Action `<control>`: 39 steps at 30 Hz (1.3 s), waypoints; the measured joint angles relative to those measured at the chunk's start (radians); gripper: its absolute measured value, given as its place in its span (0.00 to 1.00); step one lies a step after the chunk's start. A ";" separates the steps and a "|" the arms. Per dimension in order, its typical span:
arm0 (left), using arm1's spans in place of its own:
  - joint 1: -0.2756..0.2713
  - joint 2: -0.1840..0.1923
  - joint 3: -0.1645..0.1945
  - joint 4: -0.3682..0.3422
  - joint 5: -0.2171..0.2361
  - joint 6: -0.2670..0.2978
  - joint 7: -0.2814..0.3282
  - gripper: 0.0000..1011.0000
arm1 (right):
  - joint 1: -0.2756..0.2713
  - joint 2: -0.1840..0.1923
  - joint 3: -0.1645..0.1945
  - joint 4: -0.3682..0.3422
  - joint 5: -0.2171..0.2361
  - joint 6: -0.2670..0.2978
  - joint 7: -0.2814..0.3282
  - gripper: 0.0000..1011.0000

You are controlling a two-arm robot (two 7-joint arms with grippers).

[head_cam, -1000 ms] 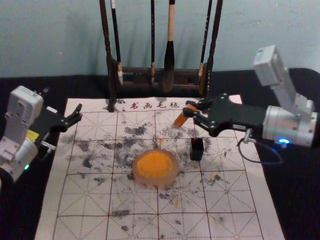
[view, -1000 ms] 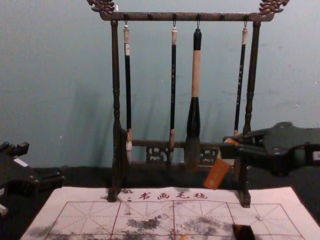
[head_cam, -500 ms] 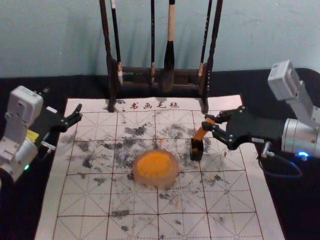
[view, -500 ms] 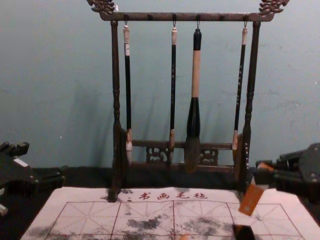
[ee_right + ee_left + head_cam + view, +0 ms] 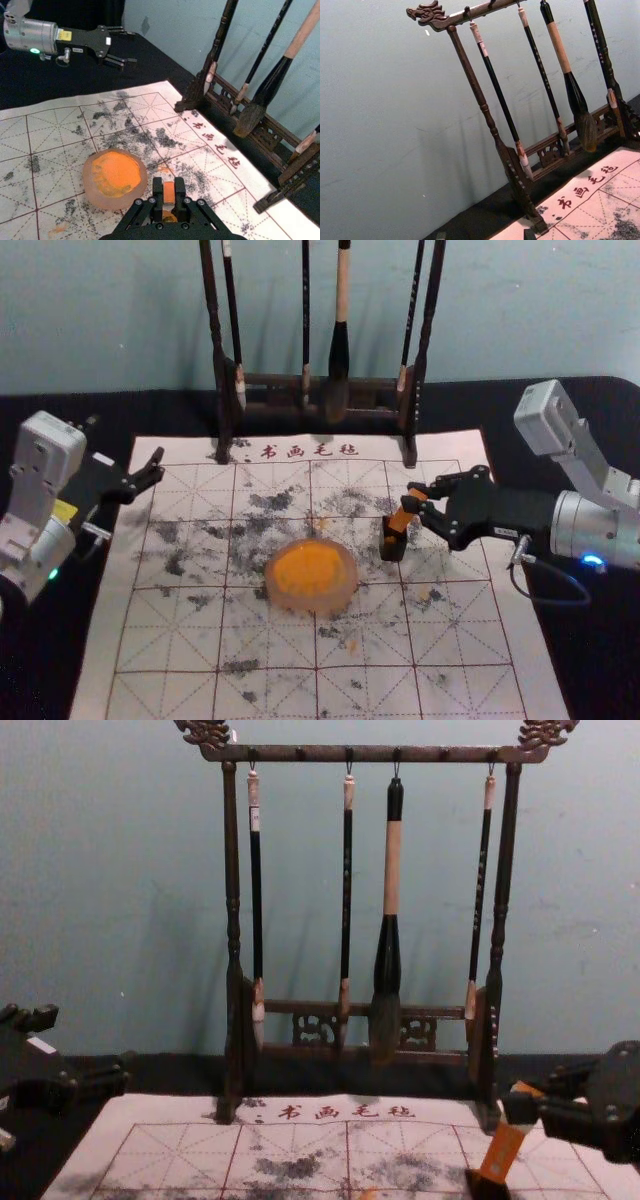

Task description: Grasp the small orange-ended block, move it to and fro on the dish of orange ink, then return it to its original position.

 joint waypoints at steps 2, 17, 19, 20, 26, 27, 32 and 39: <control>0.000 0.000 0.000 0.000 0.000 0.000 0.000 0.99 | -0.004 -0.005 0.003 -0.002 -0.001 0.010 -0.009 0.14; 0.000 0.000 0.000 0.000 0.000 0.000 0.000 0.99 | -0.032 -0.058 0.039 -0.002 -0.007 0.073 -0.096 0.14; 0.000 0.000 0.000 0.000 0.000 0.000 0.000 0.99 | -0.033 -0.063 0.042 -0.001 -0.007 0.076 -0.099 0.14; 0.000 0.000 0.000 0.000 0.000 0.000 0.000 0.99 | -0.033 -0.068 0.043 0.000 -0.007 0.078 -0.101 0.14; 0.000 0.000 0.000 0.000 0.000 0.000 0.000 0.99 | -0.034 -0.079 0.044 0.001 -0.007 0.085 -0.102 0.14; 0.000 0.000 0.000 0.000 0.000 0.000 0.000 0.99 | -0.035 -0.081 0.044 0.001 -0.008 0.087 -0.102 0.14; 0.000 0.000 0.000 0.000 0.000 0.000 0.000 0.99 | -0.041 -0.082 0.045 -0.002 -0.013 0.093 -0.105 0.14; 0.000 0.000 0.000 0.000 0.000 0.000 0.000 0.99 | -0.055 -0.079 0.053 -0.013 -0.015 0.100 -0.108 0.14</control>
